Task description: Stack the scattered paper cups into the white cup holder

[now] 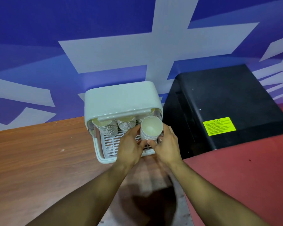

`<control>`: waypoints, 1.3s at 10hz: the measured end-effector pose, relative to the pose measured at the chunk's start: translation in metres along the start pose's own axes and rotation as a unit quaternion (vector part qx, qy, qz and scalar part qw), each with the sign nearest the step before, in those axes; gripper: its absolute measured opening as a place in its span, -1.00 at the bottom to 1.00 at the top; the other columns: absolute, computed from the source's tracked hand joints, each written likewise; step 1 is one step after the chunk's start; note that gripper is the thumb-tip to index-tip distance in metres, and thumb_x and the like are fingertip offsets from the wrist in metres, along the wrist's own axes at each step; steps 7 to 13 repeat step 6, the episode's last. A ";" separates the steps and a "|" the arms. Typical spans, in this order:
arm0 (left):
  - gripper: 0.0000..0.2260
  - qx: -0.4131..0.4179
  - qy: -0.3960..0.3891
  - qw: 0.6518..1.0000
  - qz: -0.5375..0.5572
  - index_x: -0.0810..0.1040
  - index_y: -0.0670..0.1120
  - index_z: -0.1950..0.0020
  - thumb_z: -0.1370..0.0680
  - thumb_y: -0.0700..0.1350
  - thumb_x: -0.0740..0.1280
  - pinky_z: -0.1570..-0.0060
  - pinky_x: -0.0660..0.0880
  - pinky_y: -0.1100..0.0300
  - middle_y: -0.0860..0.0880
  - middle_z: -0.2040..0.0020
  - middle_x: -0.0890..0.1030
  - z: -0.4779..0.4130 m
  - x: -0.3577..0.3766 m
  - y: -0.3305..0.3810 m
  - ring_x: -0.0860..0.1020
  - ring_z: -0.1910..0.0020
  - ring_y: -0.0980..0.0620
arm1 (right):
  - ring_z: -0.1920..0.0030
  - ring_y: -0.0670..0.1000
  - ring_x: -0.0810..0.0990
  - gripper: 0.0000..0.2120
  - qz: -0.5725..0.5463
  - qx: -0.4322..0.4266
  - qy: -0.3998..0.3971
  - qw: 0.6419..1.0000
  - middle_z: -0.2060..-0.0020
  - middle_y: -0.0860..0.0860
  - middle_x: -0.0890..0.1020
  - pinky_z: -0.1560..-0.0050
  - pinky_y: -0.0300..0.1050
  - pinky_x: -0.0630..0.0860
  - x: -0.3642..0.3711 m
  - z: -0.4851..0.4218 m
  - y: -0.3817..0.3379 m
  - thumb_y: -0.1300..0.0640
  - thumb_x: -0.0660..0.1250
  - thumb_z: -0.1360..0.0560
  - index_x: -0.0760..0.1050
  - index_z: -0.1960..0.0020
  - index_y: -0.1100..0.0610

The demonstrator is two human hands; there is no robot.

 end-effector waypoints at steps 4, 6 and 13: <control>-0.47 -0.072 -0.054 0.995 0.038 0.47 0.07 -0.38 -0.44 -0.25 0.41 -0.17 0.50 0.25 0.21 -0.13 0.59 0.003 -0.009 -0.009 0.54 -0.17 0.23 | -0.16 -0.06 0.52 -0.18 0.008 0.010 0.025 1.000 -0.17 -0.09 0.43 -0.17 -0.04 0.54 0.002 0.010 -0.004 0.14 0.56 -0.28 0.26 -0.45 -0.02; -0.58 -0.119 -0.014 0.993 -0.019 0.52 -0.02 -0.33 -0.48 -0.10 0.44 -0.25 0.48 0.14 0.09 -0.20 0.60 0.023 -0.036 -0.017 0.54 -0.18 0.16 | -0.15 0.13 0.50 -0.39 0.043 0.084 0.114 0.989 -0.15 0.10 0.42 -0.10 -0.03 0.48 -0.007 0.037 -0.016 0.16 0.54 -0.32 0.32 -0.25 0.22; -0.58 -0.119 -0.014 0.993 -0.019 0.52 -0.02 -0.33 -0.48 -0.10 0.44 -0.25 0.48 0.14 0.09 -0.20 0.60 0.023 -0.036 -0.017 0.54 -0.18 0.16 | -0.15 0.13 0.50 -0.39 0.043 0.084 0.114 0.989 -0.15 0.10 0.42 -0.10 -0.03 0.48 -0.007 0.037 -0.016 0.16 0.54 -0.32 0.32 -0.25 0.22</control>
Point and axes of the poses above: each hand's wrist, its own z-axis away from the middle knuckle, its own x-axis out of the palm, y = z × x, the point moved 5 cm from there along -z, towards the middle knuckle
